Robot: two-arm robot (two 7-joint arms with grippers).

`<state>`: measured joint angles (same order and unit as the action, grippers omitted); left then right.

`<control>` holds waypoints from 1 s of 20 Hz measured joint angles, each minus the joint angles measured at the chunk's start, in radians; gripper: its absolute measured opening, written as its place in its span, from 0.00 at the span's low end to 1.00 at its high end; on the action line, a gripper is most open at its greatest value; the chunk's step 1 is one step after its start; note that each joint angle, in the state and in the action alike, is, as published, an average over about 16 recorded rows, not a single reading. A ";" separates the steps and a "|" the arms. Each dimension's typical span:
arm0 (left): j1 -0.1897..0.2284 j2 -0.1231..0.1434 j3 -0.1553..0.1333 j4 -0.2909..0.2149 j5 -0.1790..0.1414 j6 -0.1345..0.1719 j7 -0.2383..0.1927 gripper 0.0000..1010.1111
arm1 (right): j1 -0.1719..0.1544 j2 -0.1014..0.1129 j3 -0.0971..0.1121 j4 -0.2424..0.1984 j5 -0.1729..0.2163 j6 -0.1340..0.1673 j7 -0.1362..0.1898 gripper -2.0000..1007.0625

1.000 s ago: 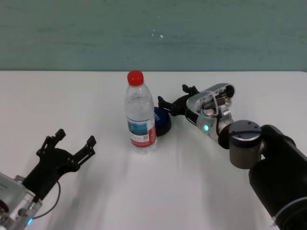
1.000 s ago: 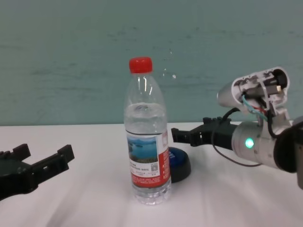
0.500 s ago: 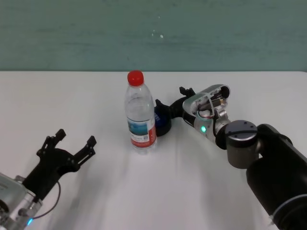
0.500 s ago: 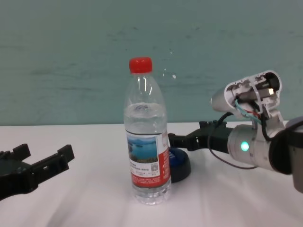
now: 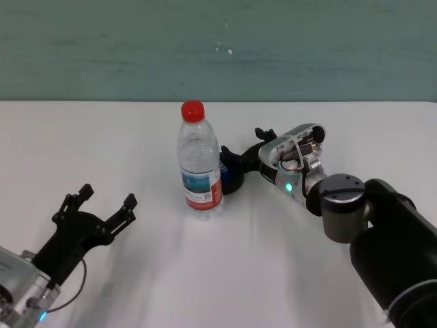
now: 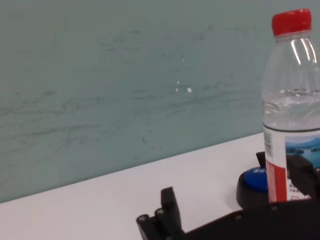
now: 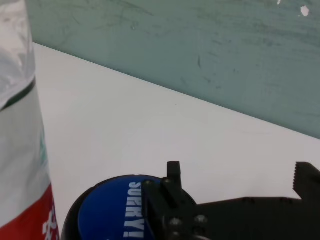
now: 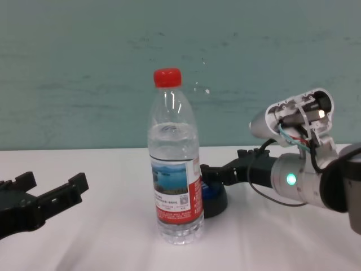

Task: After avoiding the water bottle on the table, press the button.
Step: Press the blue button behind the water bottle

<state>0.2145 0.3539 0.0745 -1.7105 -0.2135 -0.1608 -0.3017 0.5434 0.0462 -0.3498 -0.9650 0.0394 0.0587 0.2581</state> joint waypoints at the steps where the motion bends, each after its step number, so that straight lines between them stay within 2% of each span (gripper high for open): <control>1: 0.000 0.000 0.000 0.000 0.000 0.000 0.000 1.00 | 0.000 0.000 0.000 0.001 0.000 0.001 0.000 1.00; 11: 0.000 0.000 0.000 0.000 0.000 0.000 0.000 1.00 | -0.007 -0.001 0.002 -0.007 -0.002 0.002 -0.001 1.00; 20: 0.000 0.000 0.000 0.000 0.000 0.000 0.000 1.00 | -0.041 0.012 0.007 -0.085 -0.011 0.012 -0.018 1.00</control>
<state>0.2145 0.3539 0.0745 -1.7105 -0.2135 -0.1608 -0.3017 0.5026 0.0583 -0.3424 -1.0501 0.0282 0.0705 0.2400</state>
